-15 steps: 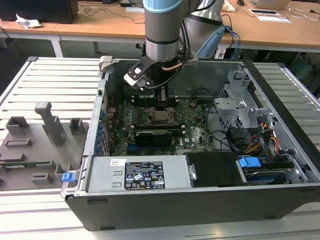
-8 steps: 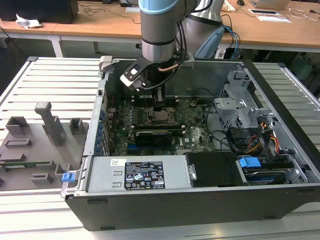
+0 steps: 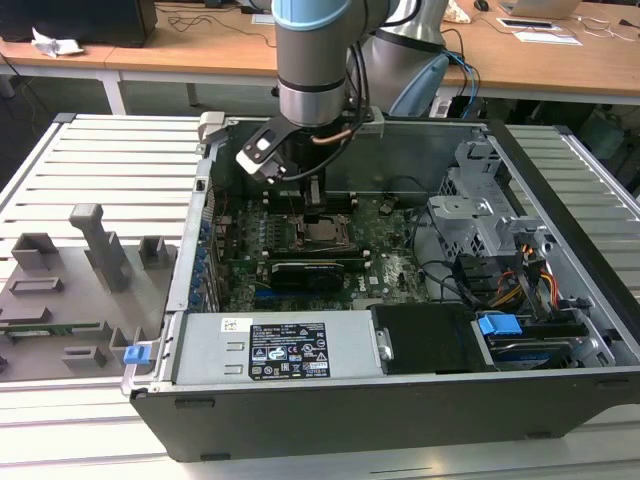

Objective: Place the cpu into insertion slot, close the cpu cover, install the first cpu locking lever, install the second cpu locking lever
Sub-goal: 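Close the cpu cover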

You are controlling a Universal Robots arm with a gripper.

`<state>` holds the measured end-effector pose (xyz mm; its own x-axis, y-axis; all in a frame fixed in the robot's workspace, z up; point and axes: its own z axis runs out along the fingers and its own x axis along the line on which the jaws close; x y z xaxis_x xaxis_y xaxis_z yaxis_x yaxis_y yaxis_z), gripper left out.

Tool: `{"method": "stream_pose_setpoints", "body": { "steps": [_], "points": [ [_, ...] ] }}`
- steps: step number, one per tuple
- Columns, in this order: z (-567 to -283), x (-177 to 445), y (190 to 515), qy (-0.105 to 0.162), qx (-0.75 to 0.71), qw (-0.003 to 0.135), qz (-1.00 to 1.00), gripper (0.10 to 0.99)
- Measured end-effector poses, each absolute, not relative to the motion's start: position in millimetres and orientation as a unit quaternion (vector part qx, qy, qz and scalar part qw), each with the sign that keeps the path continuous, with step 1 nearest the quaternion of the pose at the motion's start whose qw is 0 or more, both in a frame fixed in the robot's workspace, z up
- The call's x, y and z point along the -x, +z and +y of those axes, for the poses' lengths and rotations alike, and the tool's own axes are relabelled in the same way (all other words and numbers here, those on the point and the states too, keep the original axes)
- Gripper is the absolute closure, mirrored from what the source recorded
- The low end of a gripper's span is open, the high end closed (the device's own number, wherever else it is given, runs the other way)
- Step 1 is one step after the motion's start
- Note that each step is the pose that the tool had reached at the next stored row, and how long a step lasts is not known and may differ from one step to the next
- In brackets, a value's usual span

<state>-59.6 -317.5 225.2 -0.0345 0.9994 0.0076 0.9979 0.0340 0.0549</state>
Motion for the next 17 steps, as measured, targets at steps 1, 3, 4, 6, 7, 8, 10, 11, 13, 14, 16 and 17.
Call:
{"method": "stream_pose_setpoints", "body": {
  "steps": [1,3,4,6,7,8,10,11,13,14,16,17],
  "points": [
    [-317.5,59.9,225.1,0.022,-0.695,0.016,0.719,0.98],
    [-317.5,60.5,224.9,0.022,-0.695,0.016,0.719,0.98],
    [-317.5,60.8,224.6,0.023,-0.695,0.016,0.719,0.98],
    [-317.5,61.6,224.1,0.022,-0.695,0.016,0.719,0.98],
    [-317.5,62.2,223.6,0.023,-0.695,0.016,0.719,0.98],
    [-317.5,62.9,223.2,0.022,-0.695,0.016,0.719,0.98],
    [-317.5,63.7,220.7,0.022,-0.694,0.016,0.719,0.98],
    [-317.5,63.6,218.7,0.022,-0.694,0.016,0.719,0.98],
    [-317.5,63.7,214.4,0.022,-0.694,0.016,0.719,0.98],
    [-317.5,63.7,213.0,0.022,-0.694,0.016,0.719,0.98],
    [-317.5,63.7,210.4,0.022,-0.694,0.016,0.719,0.98],
    [-317.5,63.7,209.2,0.022,-0.694,0.016,0.719,0.98]
  ]
}}
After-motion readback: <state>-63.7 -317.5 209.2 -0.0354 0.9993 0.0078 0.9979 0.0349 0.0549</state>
